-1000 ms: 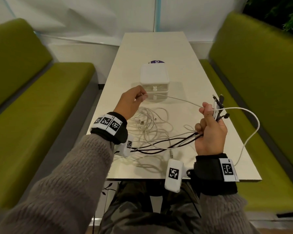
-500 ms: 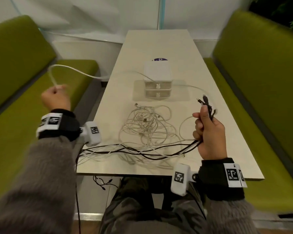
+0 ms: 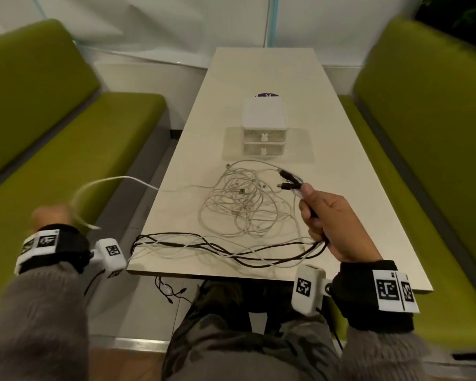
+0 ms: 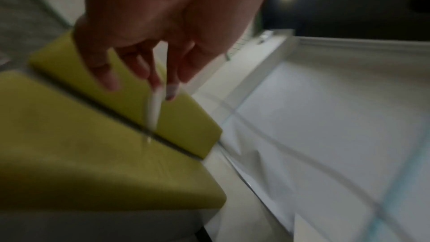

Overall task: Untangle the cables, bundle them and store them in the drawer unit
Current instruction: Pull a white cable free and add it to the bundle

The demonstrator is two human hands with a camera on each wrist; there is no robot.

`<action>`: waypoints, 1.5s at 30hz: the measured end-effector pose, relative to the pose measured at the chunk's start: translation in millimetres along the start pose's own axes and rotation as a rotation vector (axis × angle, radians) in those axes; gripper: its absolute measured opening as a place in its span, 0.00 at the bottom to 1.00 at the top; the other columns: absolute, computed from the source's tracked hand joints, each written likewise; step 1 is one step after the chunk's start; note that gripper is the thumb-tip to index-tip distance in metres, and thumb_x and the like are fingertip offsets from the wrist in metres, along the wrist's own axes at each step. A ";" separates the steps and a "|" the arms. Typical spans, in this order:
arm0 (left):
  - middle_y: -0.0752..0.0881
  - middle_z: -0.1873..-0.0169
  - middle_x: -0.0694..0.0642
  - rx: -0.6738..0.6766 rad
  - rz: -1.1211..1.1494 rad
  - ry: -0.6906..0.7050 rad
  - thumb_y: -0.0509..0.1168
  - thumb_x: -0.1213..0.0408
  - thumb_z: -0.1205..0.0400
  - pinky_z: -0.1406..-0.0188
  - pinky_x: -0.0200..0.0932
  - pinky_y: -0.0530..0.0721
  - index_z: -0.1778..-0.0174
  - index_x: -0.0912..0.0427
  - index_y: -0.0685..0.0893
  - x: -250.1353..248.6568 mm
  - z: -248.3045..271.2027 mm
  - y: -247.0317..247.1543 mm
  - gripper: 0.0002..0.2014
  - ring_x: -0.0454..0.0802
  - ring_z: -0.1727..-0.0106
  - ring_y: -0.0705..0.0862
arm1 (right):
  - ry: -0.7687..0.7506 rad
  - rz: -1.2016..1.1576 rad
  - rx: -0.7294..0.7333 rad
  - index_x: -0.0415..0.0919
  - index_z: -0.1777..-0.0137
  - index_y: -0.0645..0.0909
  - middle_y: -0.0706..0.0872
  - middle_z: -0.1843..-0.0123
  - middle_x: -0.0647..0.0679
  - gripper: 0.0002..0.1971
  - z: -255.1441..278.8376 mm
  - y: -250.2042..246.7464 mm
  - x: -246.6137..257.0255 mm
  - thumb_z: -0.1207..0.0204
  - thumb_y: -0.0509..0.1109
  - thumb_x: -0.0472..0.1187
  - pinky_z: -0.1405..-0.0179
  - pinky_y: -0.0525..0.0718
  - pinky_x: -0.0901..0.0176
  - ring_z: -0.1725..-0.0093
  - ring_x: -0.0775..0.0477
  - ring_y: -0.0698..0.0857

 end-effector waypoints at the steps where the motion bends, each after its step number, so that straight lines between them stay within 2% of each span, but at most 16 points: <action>1: 0.75 0.34 0.76 -0.005 -0.052 0.031 0.59 0.65 0.19 0.33 0.58 0.72 0.36 0.75 0.78 -14.5 8.6 -1.6 0.20 0.70 0.32 0.74 | 0.002 0.016 0.024 0.43 0.75 0.72 0.62 0.79 0.50 0.22 -0.2 5.7 -0.8 0.26 0.63 0.56 0.81 0.53 0.62 0.81 0.54 0.55; 3: 0.73 0.32 0.74 -0.151 0.111 0.263 0.59 0.63 0.17 0.27 0.57 0.64 0.33 0.70 0.77 -62.1 42.7 -12.2 0.19 0.68 0.29 0.69 | 0.003 0.042 0.061 0.45 0.77 0.69 0.62 0.79 0.51 0.23 -0.9 15.5 -2.1 0.25 0.63 0.57 0.79 0.52 0.60 0.79 0.53 0.54; 5: 0.79 0.34 0.58 -0.139 0.425 0.694 0.63 0.61 0.19 0.29 0.48 0.67 0.33 0.64 0.79 -121.3 114.9 -15.8 0.19 0.57 0.30 0.73 | 0.009 0.067 0.096 0.46 0.77 0.67 0.62 0.79 0.52 0.23 -1.0 24.1 -3.2 0.24 0.62 0.56 0.79 0.51 0.59 0.79 0.53 0.54; 7: 0.80 0.39 0.36 0.091 0.554 1.095 0.63 0.54 0.19 0.30 0.38 0.70 0.34 0.51 0.79 -170.8 203.5 -13.4 0.18 0.40 0.33 0.76 | 0.012 0.095 0.143 0.47 0.78 0.66 0.61 0.79 0.53 0.23 0.3 33.5 -3.6 0.25 0.62 0.56 0.78 0.51 0.59 0.79 0.54 0.54; 10: 0.79 0.34 0.40 0.430 0.380 1.349 0.57 0.49 0.16 0.30 0.33 0.67 0.30 0.45 0.75 -209.9 285.4 14.7 0.18 0.35 0.31 0.72 | -0.004 0.133 0.214 0.48 0.78 0.66 0.62 0.79 0.53 0.23 3.7 45.7 -2.6 0.25 0.61 0.56 0.78 0.50 0.60 0.79 0.54 0.54; 13: 0.86 0.54 0.37 0.658 0.374 1.310 0.52 0.45 0.15 0.42 0.35 0.75 0.42 0.39 0.82 -212.9 306.3 40.7 0.15 0.34 0.50 0.82 | -0.012 0.134 0.232 0.50 0.79 0.68 0.63 0.80 0.55 0.25 8.0 46.5 -1.6 0.20 0.61 0.57 0.80 0.53 0.64 0.80 0.56 0.56; 16: 0.73 0.74 0.44 0.795 0.442 1.135 0.49 0.35 0.20 0.62 0.34 0.72 0.55 0.35 0.85 -196.4 283.7 55.0 0.20 0.39 0.70 0.72 | -0.006 0.047 0.168 0.50 0.79 0.68 0.62 0.80 0.55 0.27 9.7 33.5 0.9 0.21 0.62 0.62 0.78 0.51 0.60 0.79 0.55 0.54; 18: 0.78 0.70 0.43 0.749 0.425 1.127 0.50 0.29 0.25 0.58 0.36 0.75 0.49 0.39 0.85 -186.2 274.1 51.7 0.26 0.40 0.66 0.75 | -0.011 -0.063 0.126 0.49 0.78 0.68 0.61 0.80 0.54 0.25 7.8 27.3 3.3 0.27 0.62 0.64 0.79 0.51 0.61 0.79 0.55 0.54; 20: 0.84 0.53 0.40 0.686 0.390 1.170 0.57 0.31 0.27 0.47 0.35 0.79 0.42 0.41 0.83 -181.1 277.7 49.0 0.25 0.36 0.51 0.81 | -0.019 -0.167 0.108 0.49 0.77 0.70 0.60 0.79 0.54 0.22 4.8 28.7 4.8 0.30 0.60 0.63 0.80 0.52 0.62 0.79 0.56 0.54; 24: 0.76 0.31 0.41 0.745 0.377 1.226 0.61 0.38 0.23 0.28 0.38 0.67 0.27 0.47 0.73 -180.1 312.9 64.2 0.29 0.32 0.30 0.71 | -0.028 -0.219 0.148 0.47 0.71 0.71 0.59 0.75 0.53 0.20 2.6 48.3 3.1 0.22 0.57 0.58 0.80 0.55 0.64 0.78 0.55 0.55; 28: 0.76 0.28 0.50 0.869 0.840 0.987 0.54 0.31 0.25 0.23 0.50 0.68 0.23 0.46 0.65 -183.9 321.2 65.7 0.37 0.42 0.26 0.72 | -0.027 -0.124 0.195 0.43 0.66 0.70 0.59 0.74 0.52 0.18 4.9 59.8 -3.3 0.19 0.57 0.54 0.77 0.55 0.62 0.76 0.54 0.56; 31: 0.73 0.26 0.49 0.861 0.980 0.871 0.53 0.34 0.22 0.22 0.52 0.66 0.27 0.33 0.65 -191.7 323.3 58.6 0.26 0.42 0.25 0.71 | -0.011 -0.032 0.256 0.42 0.67 0.71 0.61 0.74 0.51 0.18 8.5 70.0 -7.6 0.20 0.59 0.52 0.76 0.62 0.64 0.76 0.53 0.61; 34: 0.80 0.33 0.51 0.719 0.962 0.907 0.50 0.53 0.13 0.28 0.48 0.74 0.27 0.50 0.70 -202.9 327.0 46.6 0.19 0.42 0.31 0.77 | 0.010 0.017 0.332 0.40 0.66 0.70 0.62 0.76 0.52 0.18 13.8 83.6 -8.6 0.19 0.57 0.51 0.78 0.70 0.67 0.79 0.56 0.63; 37: 0.84 0.40 0.61 0.734 1.016 0.957 0.49 0.65 0.12 0.35 0.47 0.80 0.32 0.66 0.73 -205.4 332.1 42.4 0.16 0.51 0.39 0.84 | 0.048 -0.057 0.375 0.39 0.64 0.69 0.62 0.75 0.52 0.16 20.5 94.8 -8.9 0.23 0.55 0.52 0.79 0.69 0.67 0.80 0.57 0.61; 42: 0.83 0.41 0.67 0.860 1.058 1.018 0.50 0.65 0.15 0.34 0.47 0.79 0.35 0.71 0.72 -200.1 338.8 41.0 0.17 0.57 0.37 0.82 | 0.126 -0.357 0.341 0.40 0.62 0.69 0.66 0.75 0.53 0.14 24.9 100.1 -12.4 0.22 0.57 0.51 0.81 0.67 0.67 0.79 0.56 0.62; 45: 0.84 0.43 0.63 0.820 0.991 1.076 0.51 0.65 0.14 0.44 0.47 0.83 0.37 0.69 0.73 -197.4 338.2 39.1 0.14 0.52 0.38 0.83 | 0.163 -0.460 0.343 0.40 0.60 0.69 0.66 0.73 0.51 0.15 24.3 99.6 -12.1 0.21 0.56 0.52 0.80 0.66 0.66 0.77 0.56 0.63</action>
Point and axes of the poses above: each hand's wrist, its own z-axis away from the middle knuckle, its own y-axis out of the palm, x = y × z, the point moved 7 cm from there along -z, towards the middle knuckle
